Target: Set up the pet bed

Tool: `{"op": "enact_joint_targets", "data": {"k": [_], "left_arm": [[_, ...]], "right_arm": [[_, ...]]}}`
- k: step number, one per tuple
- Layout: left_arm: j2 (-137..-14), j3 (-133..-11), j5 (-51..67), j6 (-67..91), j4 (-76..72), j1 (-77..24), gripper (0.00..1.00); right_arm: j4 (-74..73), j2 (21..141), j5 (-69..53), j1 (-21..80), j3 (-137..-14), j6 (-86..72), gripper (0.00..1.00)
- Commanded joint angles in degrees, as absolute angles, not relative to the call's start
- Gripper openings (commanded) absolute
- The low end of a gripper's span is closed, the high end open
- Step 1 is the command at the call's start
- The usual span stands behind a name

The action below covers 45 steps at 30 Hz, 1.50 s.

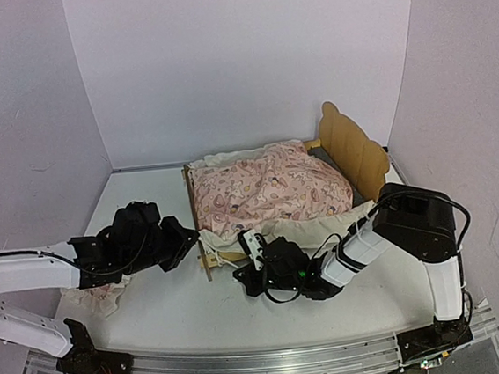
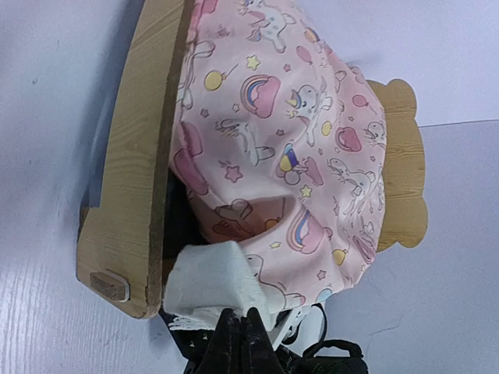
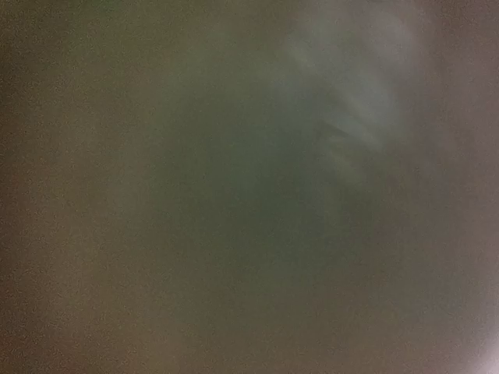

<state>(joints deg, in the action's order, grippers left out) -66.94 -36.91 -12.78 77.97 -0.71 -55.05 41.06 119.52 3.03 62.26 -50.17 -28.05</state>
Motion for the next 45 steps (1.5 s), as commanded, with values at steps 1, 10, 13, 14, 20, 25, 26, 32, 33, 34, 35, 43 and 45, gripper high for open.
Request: {"op": "enact_joint_targets", "data": {"k": [1, 10, 13, 14, 20, 25, 26, 32, 33, 34, 35, 43, 45], "left_arm": [[-65.7, -39.2, -16.1, 63.5, 2.1, -56.5, 0.0], [-62.4, -42.1, -11.3, 42.1, -6.0, -60.2, 0.0], [-59.4, -41.5, -15.6, 41.0, -5.4, -60.4, 0.0], [-58.5, -41.4, -18.1, 41.6, -3.4, -60.4, 0.0], [-59.6, -40.4, -26.9, 55.2, 18.0, -60.0, 0.0], [-59.6, -32.0, -20.9, 66.0, 15.0, -60.0, 0.0], [-60.0, -30.9, -19.4, 67.1, 13.7, -60.0, 0.0], [-68.6, -28.6, -12.5, 70.6, 7.7, -59.9, 0.0], [-70.6, -29.1, -12.5, 70.4, 7.5, -59.9, 0.0], [-72.6, -29.7, -12.4, 70.1, 7.3, -59.7, 0.0], [-74.5, -30.3, -12.2, 69.6, 7.2, -59.3, 0.0], [-81.4, -27.6, -13.5, 70.4, 4.4, -55.7, 0.0], [-82.0, -25.7, -12.7, 70.9, 2.5, -55.4, 0.0]], "right_arm": [[40.6, 116.5, 4.0, 61.7, -50.7, -26.4, 0.0], [29.4, 116.4, 4.5, 61.6, -53.1, -20.7, 0.0], [26.6, 115.7, 6.7, 61.6, -53.7, -18.8, 0.0], [26.0, 115.1, 7.2, 61.5, -53.7, -17.9, 0.0], [17.8, 111.3, 10.3, 61.0, -57.5, -15.6, 0.0], [13.4, 106.6, 11.0, 61.0, -59.5, -15.7, 0.0], [12.9, 106.1, 10.9, 61.0, -60.0, -15.9, 0.0], [11.8, 104.7, 11.7, 60.8, -62.3, -15.7, 0.0], [11.7, 104.6, 11.6, 60.8, -62.6, -15.5, 0.0], [11.6, 104.4, 11.8, 60.8, -62.8, -15.2, 0.0], [11.3, 104.3, 12.5, 60.7, -63.1, -14.8, 0.0], [7.6, 100.2, 18.4, 59.4, -64.0, -11.3, 0.0], [7.3, 99.0, 18.7, 58.7, -63.3, -10.9, 0.0]]}}
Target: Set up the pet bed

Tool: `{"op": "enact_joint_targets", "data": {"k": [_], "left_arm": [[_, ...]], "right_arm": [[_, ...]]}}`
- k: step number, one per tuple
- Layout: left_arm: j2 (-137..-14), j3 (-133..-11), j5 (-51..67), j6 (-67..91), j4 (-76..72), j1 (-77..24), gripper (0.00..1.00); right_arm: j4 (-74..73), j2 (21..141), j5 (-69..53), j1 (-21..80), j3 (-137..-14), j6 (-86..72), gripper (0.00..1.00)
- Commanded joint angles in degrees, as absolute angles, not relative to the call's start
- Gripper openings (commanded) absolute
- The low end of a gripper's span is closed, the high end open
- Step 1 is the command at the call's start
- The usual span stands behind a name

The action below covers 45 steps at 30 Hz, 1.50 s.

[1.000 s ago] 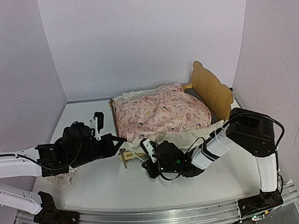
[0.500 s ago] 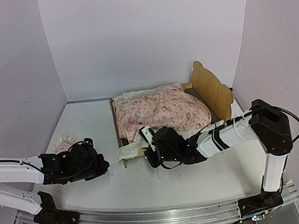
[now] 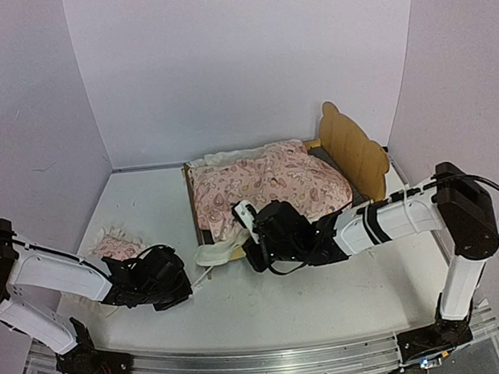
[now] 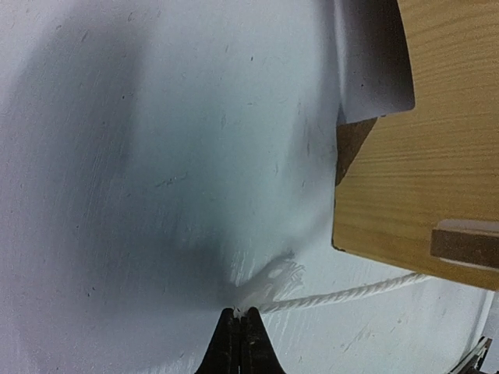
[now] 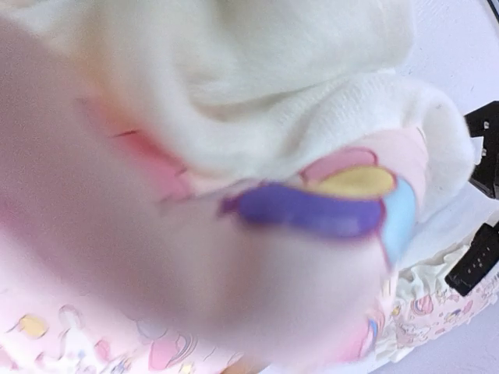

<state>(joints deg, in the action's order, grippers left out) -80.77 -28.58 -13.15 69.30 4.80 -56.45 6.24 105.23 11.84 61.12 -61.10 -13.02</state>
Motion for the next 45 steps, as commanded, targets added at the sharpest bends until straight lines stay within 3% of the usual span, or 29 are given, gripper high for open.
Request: {"op": "enact_joint_targets", "data": {"k": [1, 8, 11, 12, 16, 18, 26, 30, 37, 41, 45], "left_arm": [[-82.4, -25.4, -12.5, 70.9, 2.0, -55.3, 0.0], [-85.0, -25.6, -11.3, 69.8, 0.9, -55.2, 0.0], [-85.0, -25.9, -9.9, 68.2, 0.6, -55.2, 0.0], [-84.6, -26.3, -8.6, 66.9, 0.8, -55.2, 0.0], [-79.1, -28.5, -4.0, 64.2, 6.3, -55.3, 0.4], [-74.3, -29.5, -3.1, 63.0, 10.1, -55.3, 0.5], [-59.7, -36.4, -2.5, 55.4, 21.0, -54.9, 0.69], [-64.1, -42.6, -1.5, 42.1, 16.2, -54.8, 0.78], [-76.7, -52.9, -4.1, 29.2, 16.0, -53.8, 0.78], [-80.7, -54.6, -3.4, 26.7, 17.5, -53.7, 0.76], [-82.8, -55.6, -3.8, 25.7, 17.6, -53.7, 0.69]], "right_arm": [[7.3, 98.6, 18.2, 58.4, -62.9, -11.1, 0.0], [7.1, 96.8, 16.2, 57.5, -60.8, -12.1, 0.0], [4.4, 96.3, 9.3, 57.5, -60.6, -12.5, 0.0], [2.1, 95.8, 6.6, 57.5, -60.6, -13.0, 0.04], [-3.7, 86.6, 1.4, 57.6, -51.9, -14.5, 0.37], [-6.9, 81.2, 1.5, 57.3, -48.1, -13.8, 0.51], [-12.2, 71.0, 2.8, 45.2, -43.6, -14.4, 0.75], [-10.0, 73.2, 8.2, 43.0, -45.1, -18.0, 0.88], [-17.1, 77.6, 15.7, 40.4, -48.6, -20.1, 0.9], [-17.0, 80.3, 4.3, 40.7, -50.0, -18.9, 0.83], [-14.5, 80.8, 2.6, 43.7, -49.9, -19.2, 0.81]]}}
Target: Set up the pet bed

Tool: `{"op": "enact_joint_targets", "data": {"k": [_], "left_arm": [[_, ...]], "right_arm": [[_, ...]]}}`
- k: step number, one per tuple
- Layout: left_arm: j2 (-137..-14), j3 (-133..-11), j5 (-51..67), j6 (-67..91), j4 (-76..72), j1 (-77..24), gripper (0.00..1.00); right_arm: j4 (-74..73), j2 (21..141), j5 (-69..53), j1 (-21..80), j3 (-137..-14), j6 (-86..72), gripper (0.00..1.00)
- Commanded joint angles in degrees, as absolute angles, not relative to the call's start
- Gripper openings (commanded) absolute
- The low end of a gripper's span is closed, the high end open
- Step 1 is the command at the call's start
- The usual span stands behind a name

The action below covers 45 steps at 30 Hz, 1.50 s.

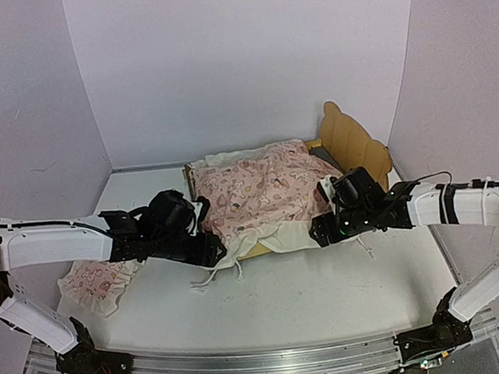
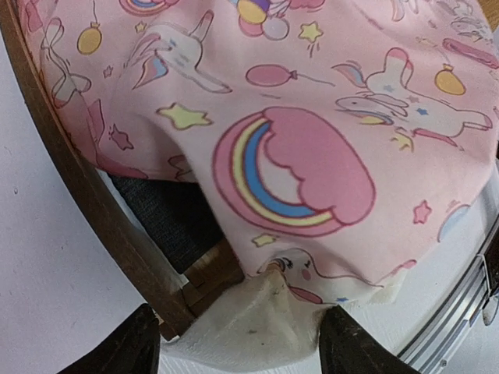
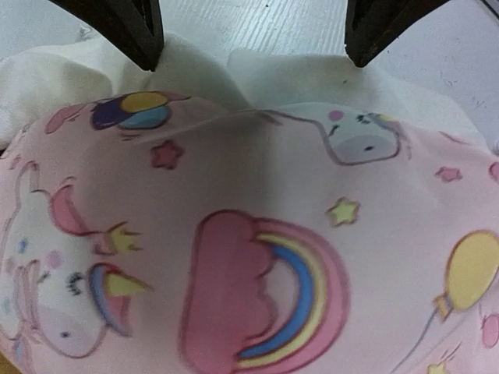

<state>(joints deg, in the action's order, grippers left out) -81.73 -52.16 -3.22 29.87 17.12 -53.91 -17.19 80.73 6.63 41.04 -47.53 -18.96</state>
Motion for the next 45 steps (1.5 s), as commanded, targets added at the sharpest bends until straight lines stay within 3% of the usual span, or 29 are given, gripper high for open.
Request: {"op": "enact_joint_targets", "data": {"k": [1, 5, 12, 16, 21, 24, 27, 32, 35, 38, 41, 45], "left_arm": [[-83.5, -55.9, -3.8, 25.6, 17.9, -53.7, 0.67], [-85.1, -56.4, -3.7, 26.2, 19.0, -53.7, 0.46], [-82.7, -55.7, -4.2, 27.7, 21.3, -53.7, 0.23], [-82.2, -56.5, -3.7, 28.3, 22.2, -53.7, 0.11], [-82.1, -55.6, -3.8, 30.2, 22.4, -53.7, 0.07], [-82.2, -54.7, -2.5, 31.6, 22.4, -53.6, 0.03], [-80.9, -53.9, -1.1, 33.4, 22.4, -53.6, 0.0], [-77.9, -52.6, 4.4, 36.1, 22.4, -53.6, 0.02], [-76.5, -51.3, 4.2, 37.1, 22.4, -53.6, 0.37], [-75.1, -49.2, 3.8, 38.2, 21.7, -53.6, 0.57], [-74.1, -46.3, 5.3, 38.5, 18.4, -53.6, 0.64], [-72.3, -40.7, 8.3, 38.2, 8.8, -53.4, 0.67]], "right_arm": [[-14.2, 80.8, 2.8, 44.5, -50.0, -19.5, 0.81], [-14.2, 83.1, 6.6, 47.9, -51.5, -21.4, 0.82], [-11.8, 86.3, 21.9, 49.4, -50.8, -26.4, 0.73], [-10.8, 87.0, 27.4, 49.0, -50.3, -25.4, 0.47], [-12.8, 84.2, 32.3, 44.5, -47.0, -20.8, 0.1], [-14.5, 83.0, 36.4, 41.9, -45.0, -16.6, 0.02], [-16.5, 81.9, 31.8, 41.1, -45.1, -12.0, 0.06], [-25.9, 78.4, 22.6, 40.6, -47.5, -13.6, 0.35], [-26.9, 72.2, 15.0, 34.6, -45.4, -14.8, 0.49], [-24.0, 67.2, 10.0, 30.4, -43.1, -16.9, 0.67], [-19.7, 65.2, 4.8, 26.0, -40.5, -19.6, 0.77], [-10.5, 65.4, -8.4, 18.5, -36.1, -21.3, 0.79]]}}
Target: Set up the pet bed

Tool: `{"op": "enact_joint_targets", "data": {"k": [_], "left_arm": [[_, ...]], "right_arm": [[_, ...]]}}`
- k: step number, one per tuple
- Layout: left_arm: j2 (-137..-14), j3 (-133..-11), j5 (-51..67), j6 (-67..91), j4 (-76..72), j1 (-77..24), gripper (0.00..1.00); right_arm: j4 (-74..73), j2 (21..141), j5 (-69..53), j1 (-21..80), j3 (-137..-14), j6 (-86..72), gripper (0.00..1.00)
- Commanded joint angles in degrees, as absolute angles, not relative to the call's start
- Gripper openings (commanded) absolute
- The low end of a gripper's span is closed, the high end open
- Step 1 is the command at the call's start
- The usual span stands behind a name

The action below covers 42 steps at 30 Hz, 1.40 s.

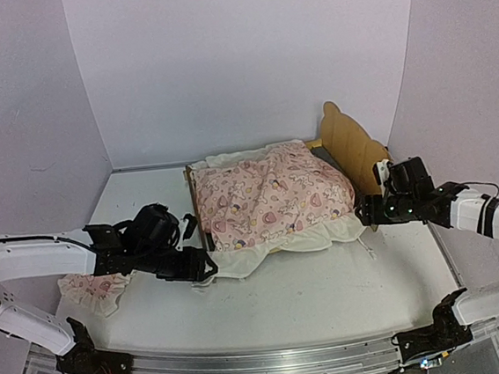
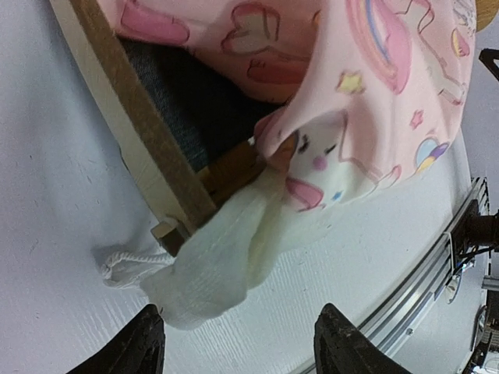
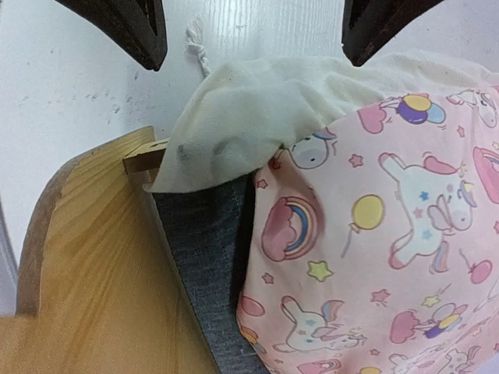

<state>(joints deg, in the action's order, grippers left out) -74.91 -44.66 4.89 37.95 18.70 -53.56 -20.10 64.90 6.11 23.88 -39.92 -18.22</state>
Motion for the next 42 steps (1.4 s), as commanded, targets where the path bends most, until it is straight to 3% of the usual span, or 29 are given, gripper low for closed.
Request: {"op": "enact_joint_targets", "data": {"k": [1, 6, 10, 15, 17, 18, 22, 27, 32, 42], "left_arm": [[-72.4, -39.9, 9.3, 37.9, 7.0, -53.3, 0.66], [-74.8, -39.3, 7.9, 36.3, 4.9, -52.7, 0.6], [-76.2, -39.6, 6.8, 35.8, 3.5, -51.8, 0.56], [-76.5, -40.0, 7.4, 34.7, 1.6, -51.1, 0.59], [-77.4, -40.5, 7.9, 34.3, 1.4, -51.0, 0.51], [-77.7, -40.6, 8.1, 34.2, 1.4, -51.0, 0.42], [-76.9, -40.9, 7.6, 35.0, 3.2, -50.9, 0.21], [-70.6, -41.2, 6.3, 37.2, 9.4, -50.9, 0.0], [-66.2, -41.9, 7.6, 39.7, 12.3, -50.8, 0.0], [-67.5, -43.3, 5.3, 41.4, 15.3, -50.3, 0.0]], "right_arm": [[-9.3, 66.2, -9.6, 17.7, -35.8, -21.3, 0.79], [-5.1, 68.0, -10.6, 14.4, -33.1, -23.5, 0.78], [3.7, 69.3, -15.3, 13.3, -30.5, -24.1, 0.61], [9.8, 72.3, -17.3, 13.3, -28.4, -23.3, 0.49], [12.6, 72.8, -18.4, 13.2, -27.3, -23.6, 0.4], [13.7, 72.8, -19.0, 13.3, -27.1, -23.7, 0.34], [11.3, 70.7, -18.6, 13.3, -28.1, -24.6, 0.01], [-5.7, 64.3, -11.6, 13.2, -32.4, -24.1, 0.0], [-16.3, 63.1, -3.9, 13.3, -37.2, -23.0, 0.0], [-19.7, 65.6, 8.8, 13.2, -42.9, -22.7, 0.0]]}}
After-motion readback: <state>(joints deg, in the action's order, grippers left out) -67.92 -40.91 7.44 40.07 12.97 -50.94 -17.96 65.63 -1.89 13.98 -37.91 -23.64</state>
